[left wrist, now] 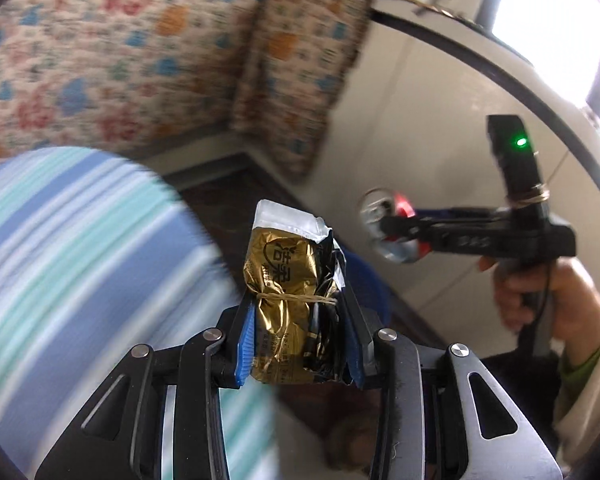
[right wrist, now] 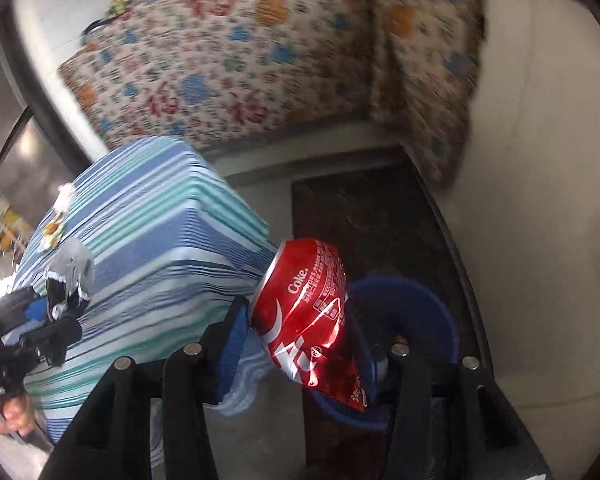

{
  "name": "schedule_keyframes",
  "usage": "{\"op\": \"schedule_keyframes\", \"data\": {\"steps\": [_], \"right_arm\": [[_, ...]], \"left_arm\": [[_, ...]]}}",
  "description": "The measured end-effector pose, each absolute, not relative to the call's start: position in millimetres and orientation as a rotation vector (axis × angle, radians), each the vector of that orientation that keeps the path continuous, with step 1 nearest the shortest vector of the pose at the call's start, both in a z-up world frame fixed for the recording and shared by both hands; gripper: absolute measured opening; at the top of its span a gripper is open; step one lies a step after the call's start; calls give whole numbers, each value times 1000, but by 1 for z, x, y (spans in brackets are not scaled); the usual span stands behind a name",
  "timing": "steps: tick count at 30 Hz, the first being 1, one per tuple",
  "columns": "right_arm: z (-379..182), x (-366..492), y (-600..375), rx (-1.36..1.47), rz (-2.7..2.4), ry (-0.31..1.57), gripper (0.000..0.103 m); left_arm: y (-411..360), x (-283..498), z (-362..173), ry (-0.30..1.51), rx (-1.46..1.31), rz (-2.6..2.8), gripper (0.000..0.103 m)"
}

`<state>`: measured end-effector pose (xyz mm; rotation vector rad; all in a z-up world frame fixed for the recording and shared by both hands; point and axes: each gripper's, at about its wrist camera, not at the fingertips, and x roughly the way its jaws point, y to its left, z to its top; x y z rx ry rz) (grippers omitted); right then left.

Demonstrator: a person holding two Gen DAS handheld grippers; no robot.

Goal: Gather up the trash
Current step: 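Carry gold wrapper and Coke can to the wastebasket and open both tools, then move both tools back toward the table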

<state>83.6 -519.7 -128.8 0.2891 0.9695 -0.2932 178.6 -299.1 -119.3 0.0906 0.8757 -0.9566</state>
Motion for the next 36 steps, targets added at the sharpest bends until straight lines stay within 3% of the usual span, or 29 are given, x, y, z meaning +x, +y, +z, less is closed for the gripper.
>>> {"op": "schedule_keyframes", "data": {"steps": [12,13,14,15,16,17,21,27,31,36], "right_arm": [[-183,49,-629,608,-356,966,51],[-186,49,-636,624,-363,963,51],[-192,49,-642,646,-368,958,54],[-196,50,-646,660,-369,958,63],[-200,51,-649,674,-377,956,67],[-202,51,-651,682,-377,958,69],[-198,51,-653,669,-392,942,69],[-162,51,-625,486,-427,830,69],[-130,64,-579,301,-427,749,69],[-102,87,-505,162,-375,643,70]], "left_arm": [[-444,181,-201,967,151,-1036,41],[-452,182,-209,963,167,-1034,45],[-458,181,-214,961,174,-1038,58],[-464,182,-221,963,184,-1041,70],[-470,183,-228,966,195,-1029,91],[-472,184,-233,964,196,-1017,99],[-464,192,-233,996,173,-974,99],[-389,192,-157,878,58,-932,99],[-312,187,-122,822,82,-859,99],[-198,189,-124,828,139,-665,99]]}}
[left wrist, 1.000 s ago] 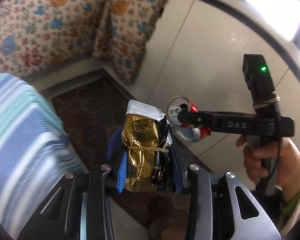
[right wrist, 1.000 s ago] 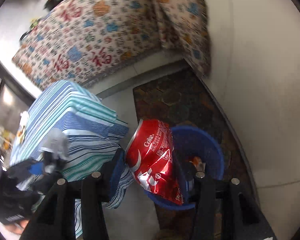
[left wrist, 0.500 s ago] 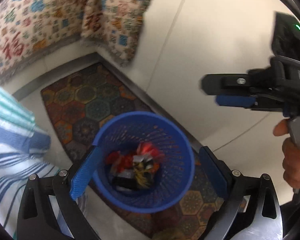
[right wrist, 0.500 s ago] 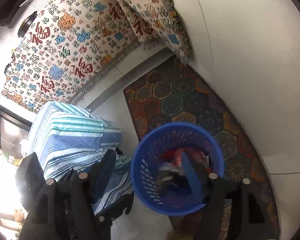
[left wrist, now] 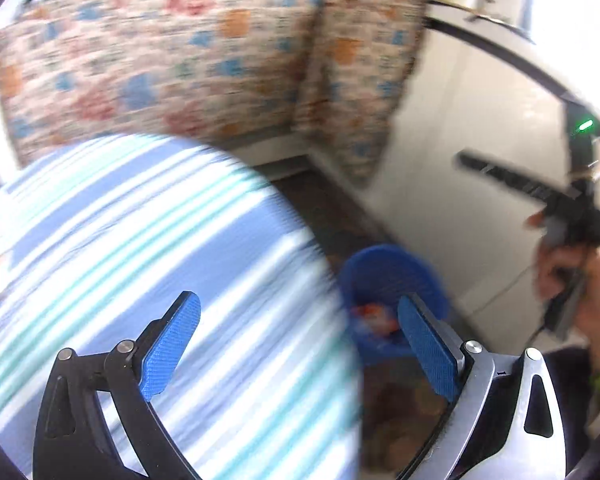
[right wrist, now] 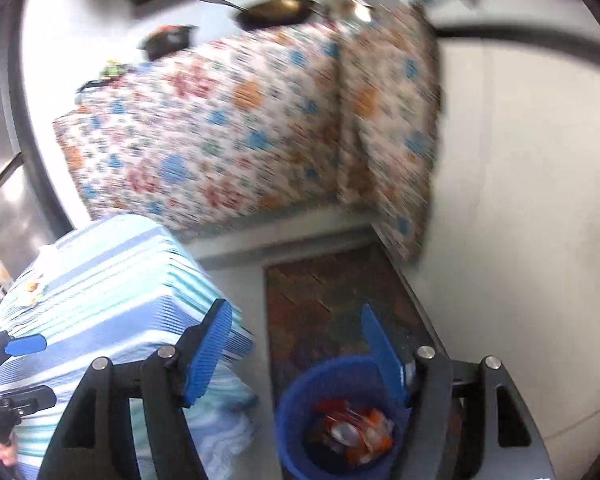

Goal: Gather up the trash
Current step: 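Move both tools back toward the table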

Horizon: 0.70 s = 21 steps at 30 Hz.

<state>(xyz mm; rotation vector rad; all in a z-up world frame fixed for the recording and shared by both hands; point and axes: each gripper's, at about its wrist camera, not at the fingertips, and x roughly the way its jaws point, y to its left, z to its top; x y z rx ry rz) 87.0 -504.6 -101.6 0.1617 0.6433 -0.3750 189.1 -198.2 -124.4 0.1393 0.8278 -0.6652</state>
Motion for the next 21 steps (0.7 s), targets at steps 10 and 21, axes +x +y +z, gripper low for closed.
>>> {"op": "schedule_keyframes", "data": {"steps": [10,21], "right_arm": [[-136,175,-288,-64,84,771,71],[-167,312,-139,-291,475,866,76]], "left_arm": [[28,258,-158,855,2,-207,99],[117,286,-181,872,-93,-68,99]]}}
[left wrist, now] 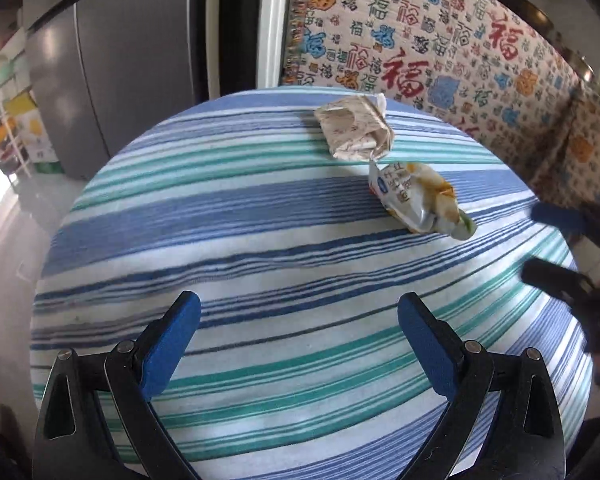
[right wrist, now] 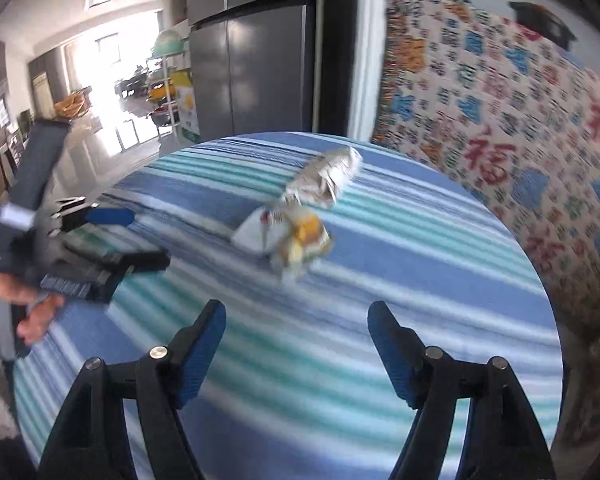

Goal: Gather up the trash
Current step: 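Move both tools back toward the table, then grasp the white-yellow snack bag with right tool while left tool grasps the floral paper box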

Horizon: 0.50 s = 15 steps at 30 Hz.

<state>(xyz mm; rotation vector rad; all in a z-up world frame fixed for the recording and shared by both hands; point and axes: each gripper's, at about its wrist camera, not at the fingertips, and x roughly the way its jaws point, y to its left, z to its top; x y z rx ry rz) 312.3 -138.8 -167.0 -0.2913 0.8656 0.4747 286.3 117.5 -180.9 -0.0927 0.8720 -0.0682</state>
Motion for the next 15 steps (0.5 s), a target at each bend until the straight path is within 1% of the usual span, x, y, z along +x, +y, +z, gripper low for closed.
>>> {"op": "schedule_keyframes", "data": {"steps": [5,9,11,12,13,15], "right_arm": [[-191,368,-95,-444,604,940,76],[-209,385,-81,-503,622,978,75],[-211,389,-85,-471,608,990,49],[-207,388,-92,-433,601,990,44],[-204,389,-98,-399,592,993,38],[-197,380,-114,-374,527,983,35]], "left_arm": [[106,285,-176,874,-63,-79,99],[104,284,-176,898,-107,-139,99],[103,284,-175,893,-94,-136,99],[103,284,-176,894,-88,-127,99],[104,284,-176,897,-90,-118,99],[105,284,-178,902,-105,-114,99]]}}
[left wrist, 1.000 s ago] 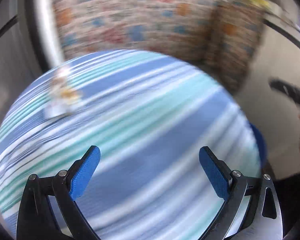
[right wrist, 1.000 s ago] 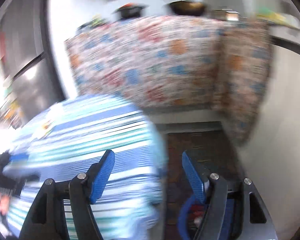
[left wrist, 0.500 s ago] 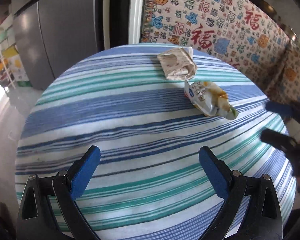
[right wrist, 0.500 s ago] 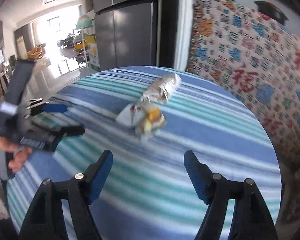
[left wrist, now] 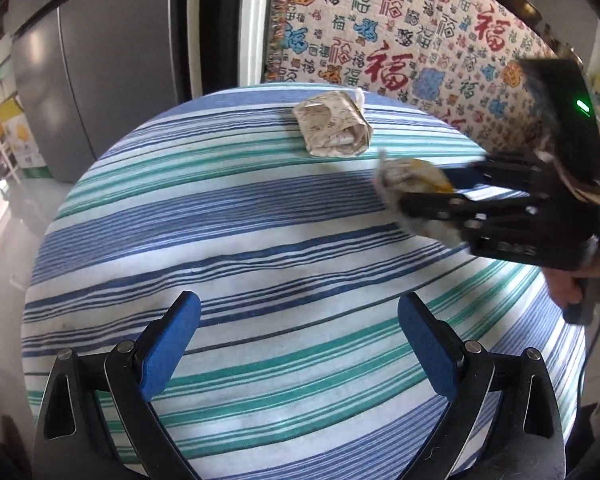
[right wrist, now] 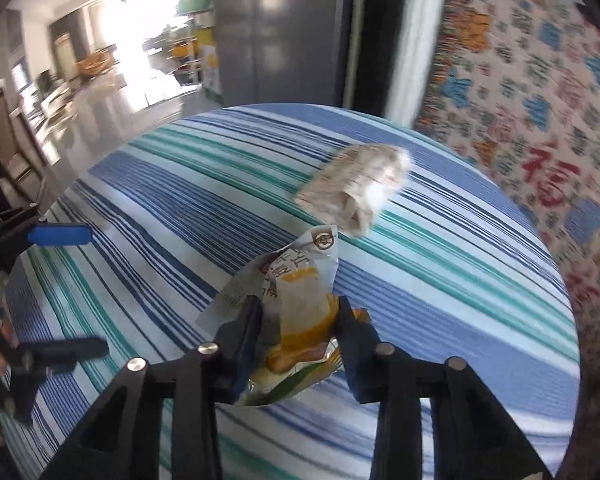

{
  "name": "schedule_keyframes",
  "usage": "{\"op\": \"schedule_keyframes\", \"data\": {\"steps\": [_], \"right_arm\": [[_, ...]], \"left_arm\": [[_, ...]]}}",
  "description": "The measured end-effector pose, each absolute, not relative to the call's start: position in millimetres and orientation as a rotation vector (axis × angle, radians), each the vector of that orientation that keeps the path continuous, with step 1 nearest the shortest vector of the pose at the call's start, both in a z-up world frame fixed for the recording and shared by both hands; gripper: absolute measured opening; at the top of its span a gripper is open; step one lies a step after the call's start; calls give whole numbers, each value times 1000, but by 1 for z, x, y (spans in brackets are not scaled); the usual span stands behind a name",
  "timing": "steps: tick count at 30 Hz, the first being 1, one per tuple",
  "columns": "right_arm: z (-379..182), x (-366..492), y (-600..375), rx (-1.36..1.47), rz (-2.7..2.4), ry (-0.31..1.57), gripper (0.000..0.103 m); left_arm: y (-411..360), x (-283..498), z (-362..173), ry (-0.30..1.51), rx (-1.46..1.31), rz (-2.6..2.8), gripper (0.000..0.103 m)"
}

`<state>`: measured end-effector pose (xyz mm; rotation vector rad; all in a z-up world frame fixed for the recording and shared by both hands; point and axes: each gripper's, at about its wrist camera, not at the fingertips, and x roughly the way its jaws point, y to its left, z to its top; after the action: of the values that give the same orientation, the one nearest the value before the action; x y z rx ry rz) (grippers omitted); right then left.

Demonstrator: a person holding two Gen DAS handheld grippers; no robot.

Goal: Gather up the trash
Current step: 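Grasp the white-yellow snack bag with right tool while left tool grasps the floral paper box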

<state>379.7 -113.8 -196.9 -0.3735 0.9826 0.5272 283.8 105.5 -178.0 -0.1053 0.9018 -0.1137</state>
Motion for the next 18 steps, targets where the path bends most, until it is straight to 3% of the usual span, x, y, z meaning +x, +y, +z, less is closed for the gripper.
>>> {"op": "schedule_keyframes", "data": {"steps": [9,18], "right_arm": [[-169,261,-219,-204,146,915,34],[-177,246,-214,-201,190,914,34]], "left_arm": [[69,285,-182,943,-40,-137,99],[28,408,-149,915,-102,-100,99]]}}
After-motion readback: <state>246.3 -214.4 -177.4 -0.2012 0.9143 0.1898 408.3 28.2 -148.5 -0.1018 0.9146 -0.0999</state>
